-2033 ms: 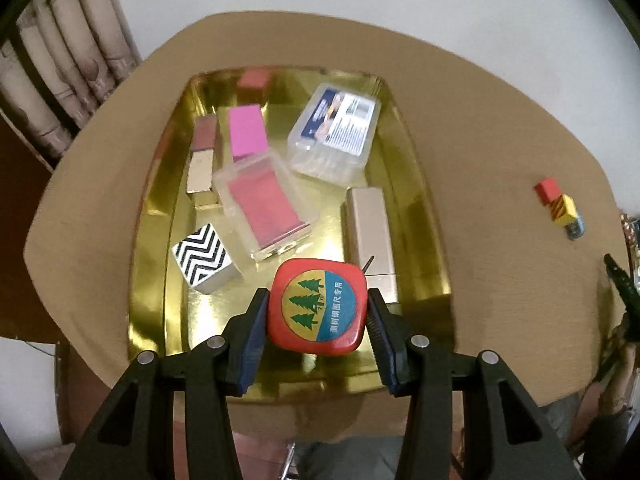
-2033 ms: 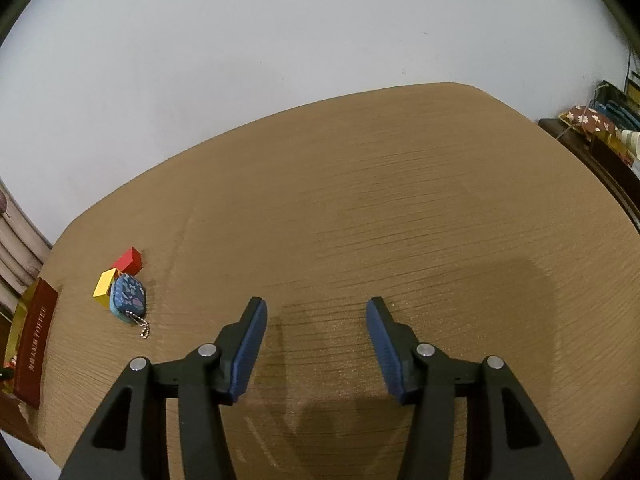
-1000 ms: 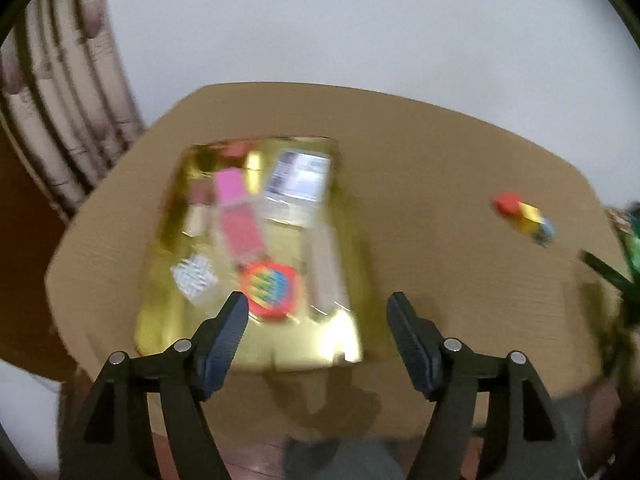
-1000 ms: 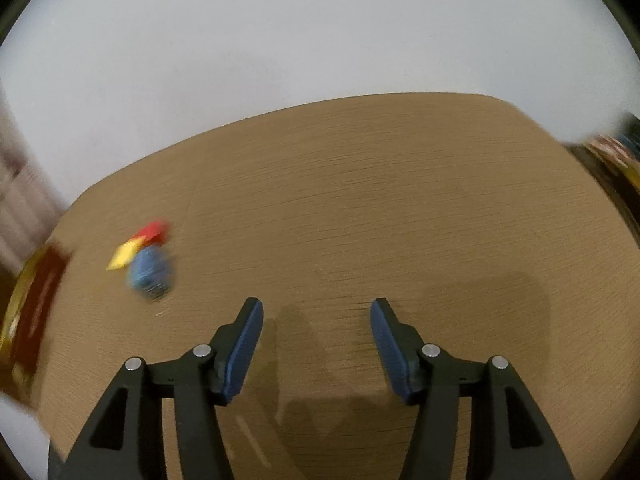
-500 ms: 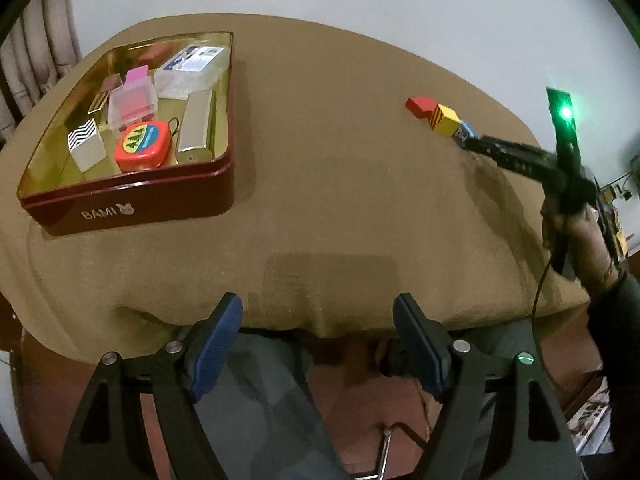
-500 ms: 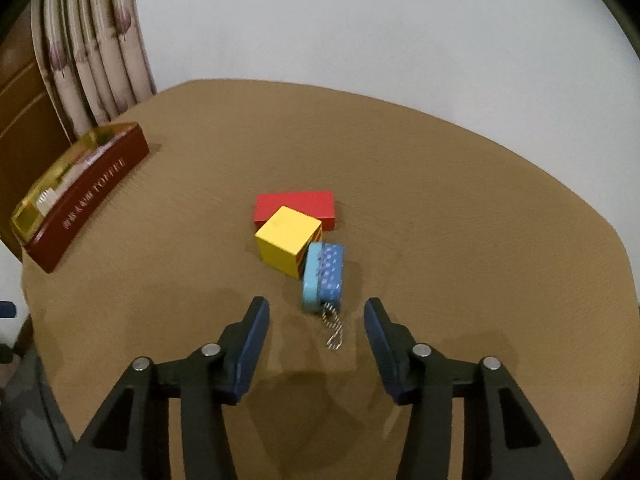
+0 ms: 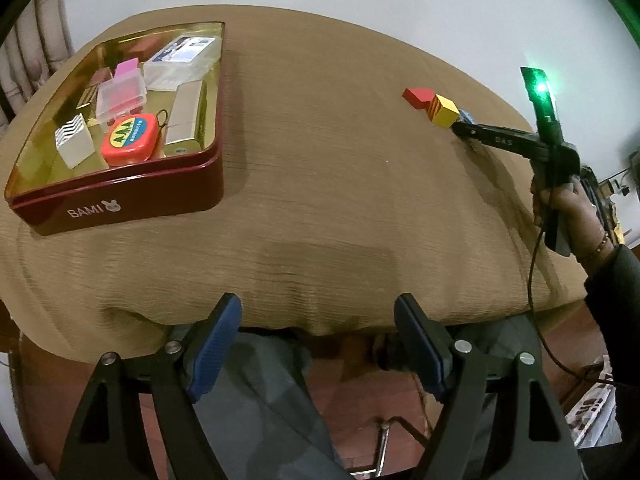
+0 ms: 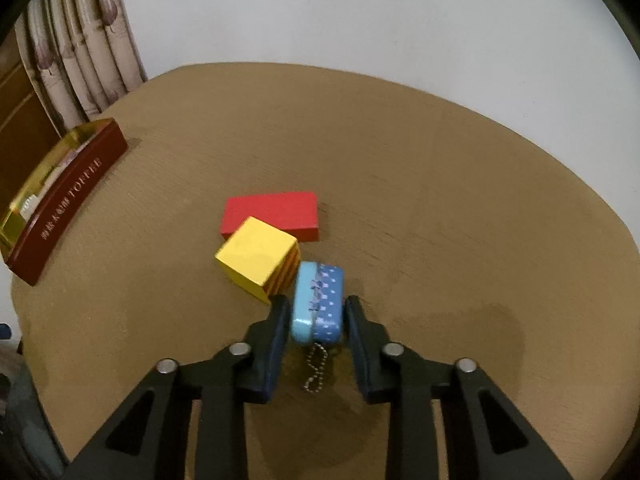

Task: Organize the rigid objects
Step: 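Grasp the blue dotted keychain case with the right gripper, then carry the keychain case into the gold tin and release it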

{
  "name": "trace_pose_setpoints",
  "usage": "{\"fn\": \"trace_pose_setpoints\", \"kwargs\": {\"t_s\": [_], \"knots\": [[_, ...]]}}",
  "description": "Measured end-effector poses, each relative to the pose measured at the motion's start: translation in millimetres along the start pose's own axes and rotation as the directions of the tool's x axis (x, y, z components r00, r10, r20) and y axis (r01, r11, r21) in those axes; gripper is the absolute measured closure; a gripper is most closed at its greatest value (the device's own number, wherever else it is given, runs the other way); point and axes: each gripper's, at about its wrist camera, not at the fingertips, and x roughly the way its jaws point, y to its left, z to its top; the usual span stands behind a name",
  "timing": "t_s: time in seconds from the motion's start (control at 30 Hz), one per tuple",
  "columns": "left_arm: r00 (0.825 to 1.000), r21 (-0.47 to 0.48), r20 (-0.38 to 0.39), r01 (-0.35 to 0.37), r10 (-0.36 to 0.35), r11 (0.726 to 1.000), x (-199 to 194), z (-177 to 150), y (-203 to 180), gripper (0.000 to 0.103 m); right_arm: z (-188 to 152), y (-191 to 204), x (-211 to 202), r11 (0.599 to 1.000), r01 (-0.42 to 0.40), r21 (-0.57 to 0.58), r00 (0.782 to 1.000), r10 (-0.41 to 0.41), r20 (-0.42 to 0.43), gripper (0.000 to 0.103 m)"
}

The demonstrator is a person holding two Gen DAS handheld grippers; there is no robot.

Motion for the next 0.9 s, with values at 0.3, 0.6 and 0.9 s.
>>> {"fn": "trace_pose_setpoints", "kwargs": {"t_s": [0.3, 0.6, 0.9], "knots": [[0.988, -0.045, 0.112, -0.104, 0.108, 0.994, -34.7, -23.6, 22.9, 0.026, -19.9, 27.7, -63.7, 0.992, -0.119, 0.047, 0.991, 0.116, 0.069, 0.082], [0.983, -0.14, 0.103, -0.135, 0.15, 0.981, -49.2, -50.1, 64.3, 0.024, 46.3, 176.6, -94.9, 0.865, -0.499, -0.054, 0.864, 0.501, 0.046, 0.082], [0.961, -0.134, 0.181, -0.189, 0.212, 0.973, -70.0, -60.2, 83.3, 0.024, 92.4, 305.7, -17.9, 0.805, -0.579, -0.129, 0.811, 0.551, -0.196, 0.082]]}}
